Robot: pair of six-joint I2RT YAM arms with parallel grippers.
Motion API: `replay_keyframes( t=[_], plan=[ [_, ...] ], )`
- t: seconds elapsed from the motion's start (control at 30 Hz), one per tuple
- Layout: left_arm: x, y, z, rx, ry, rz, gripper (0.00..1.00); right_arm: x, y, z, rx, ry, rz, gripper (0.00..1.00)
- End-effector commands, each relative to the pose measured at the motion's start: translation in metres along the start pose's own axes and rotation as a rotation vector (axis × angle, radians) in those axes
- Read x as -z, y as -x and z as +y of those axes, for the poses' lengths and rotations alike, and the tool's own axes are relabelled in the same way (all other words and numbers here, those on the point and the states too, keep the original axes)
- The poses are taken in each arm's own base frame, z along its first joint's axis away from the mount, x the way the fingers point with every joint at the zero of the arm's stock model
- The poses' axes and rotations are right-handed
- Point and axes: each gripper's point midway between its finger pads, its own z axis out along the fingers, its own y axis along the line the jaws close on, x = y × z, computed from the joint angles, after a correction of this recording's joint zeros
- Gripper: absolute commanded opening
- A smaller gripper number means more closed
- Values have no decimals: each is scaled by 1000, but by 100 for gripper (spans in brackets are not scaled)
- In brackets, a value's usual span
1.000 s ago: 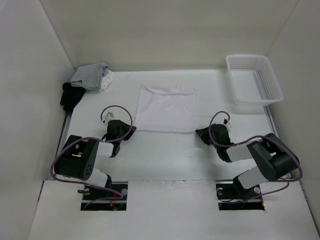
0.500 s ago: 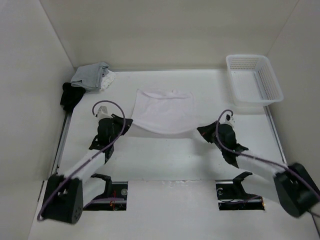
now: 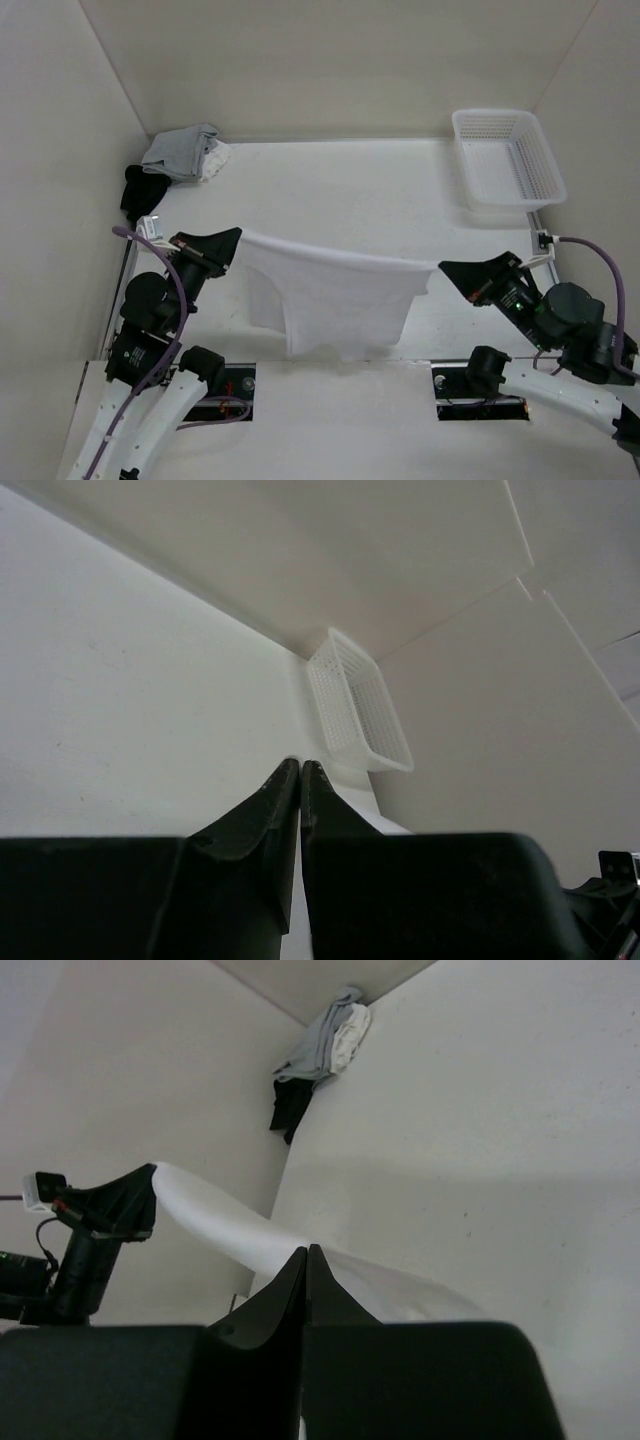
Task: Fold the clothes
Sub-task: Fold the tank top
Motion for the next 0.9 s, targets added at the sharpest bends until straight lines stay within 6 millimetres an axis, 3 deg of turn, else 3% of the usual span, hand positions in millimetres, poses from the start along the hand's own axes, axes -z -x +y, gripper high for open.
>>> replay_keyframes(
  t=[0.0,0.13,0.23,0.3,0.43,0.5,0.57,0.7,0.77,0.87],
  plan=[
    [4,7,3,-30,54,-1,2,0,-6,-24,146,-140,35,0],
    [-27,-15,24,-55,109,50,2,-34,-21,-28,261,-190,42,0],
    [-64,-38,64,-78,195,81,2,-82,-31,-44,290,-199,69,0],
    [-89,-48,89,-70,238,103,2,-119,-31,-68,264,-201,96,0],
    [-140,-44,144,-33,348,60,3,-190,-13,-133,172,-266,109,0],
    [-171,-47,156,1,359,59,3,-220,-5,-156,143,-298,116,0],
    [-195,-50,162,17,362,68,3,-244,0,-165,119,-301,127,0],
    [-216,-44,150,51,321,65,3,-260,13,-165,106,-296,115,0],
    [-208,-42,144,56,306,60,3,-251,11,-165,116,-300,109,0],
    [-186,-51,149,55,313,74,4,-228,-8,-178,105,-323,126,0]
  ],
)
